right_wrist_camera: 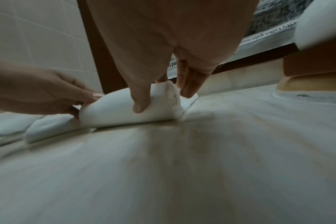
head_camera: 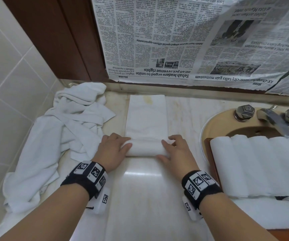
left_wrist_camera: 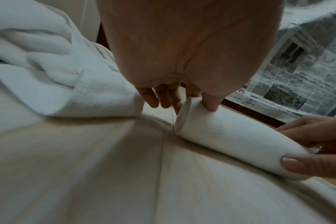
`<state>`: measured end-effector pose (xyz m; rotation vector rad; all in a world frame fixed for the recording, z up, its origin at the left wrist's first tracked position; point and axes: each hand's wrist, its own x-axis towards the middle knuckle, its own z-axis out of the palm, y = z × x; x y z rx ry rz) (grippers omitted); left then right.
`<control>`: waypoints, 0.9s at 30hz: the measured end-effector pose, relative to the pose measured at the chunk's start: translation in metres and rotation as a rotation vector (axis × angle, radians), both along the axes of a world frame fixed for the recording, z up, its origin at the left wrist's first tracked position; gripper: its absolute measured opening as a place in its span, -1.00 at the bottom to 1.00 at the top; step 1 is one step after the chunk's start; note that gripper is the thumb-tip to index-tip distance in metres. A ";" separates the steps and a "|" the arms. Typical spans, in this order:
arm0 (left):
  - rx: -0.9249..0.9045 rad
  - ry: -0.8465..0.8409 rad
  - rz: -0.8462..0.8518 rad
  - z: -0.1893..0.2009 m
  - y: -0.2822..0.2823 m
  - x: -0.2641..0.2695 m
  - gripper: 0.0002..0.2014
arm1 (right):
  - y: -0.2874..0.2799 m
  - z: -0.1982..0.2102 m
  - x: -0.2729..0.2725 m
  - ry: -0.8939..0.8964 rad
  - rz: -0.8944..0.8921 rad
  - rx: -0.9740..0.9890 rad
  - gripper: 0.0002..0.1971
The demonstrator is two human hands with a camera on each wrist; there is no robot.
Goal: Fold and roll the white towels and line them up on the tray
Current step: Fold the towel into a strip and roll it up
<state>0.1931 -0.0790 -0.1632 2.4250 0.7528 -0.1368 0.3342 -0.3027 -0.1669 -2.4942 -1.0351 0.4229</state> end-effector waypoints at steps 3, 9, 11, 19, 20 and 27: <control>-0.037 -0.031 0.095 0.004 0.002 0.011 -0.61 | 0.005 0.001 0.014 -0.016 0.021 -0.006 -0.49; 0.070 -0.170 0.215 0.012 0.000 0.027 -0.78 | 0.014 0.007 0.026 0.250 -0.089 0.098 -0.58; 0.115 -0.162 0.187 0.013 -0.003 0.028 -0.73 | 0.016 0.009 0.024 0.291 -0.147 0.163 -0.70; 0.088 -0.129 -0.004 -0.002 0.007 0.021 -0.37 | 0.022 0.001 0.012 0.097 -0.104 0.044 -0.43; 0.087 -0.129 -0.013 -0.003 0.010 0.021 -0.38 | 0.021 0.000 0.014 0.084 -0.059 -0.002 -0.36; -0.002 -0.117 0.071 -0.004 0.016 0.037 -0.47 | 0.032 0.012 0.046 -0.087 0.073 -0.105 -0.45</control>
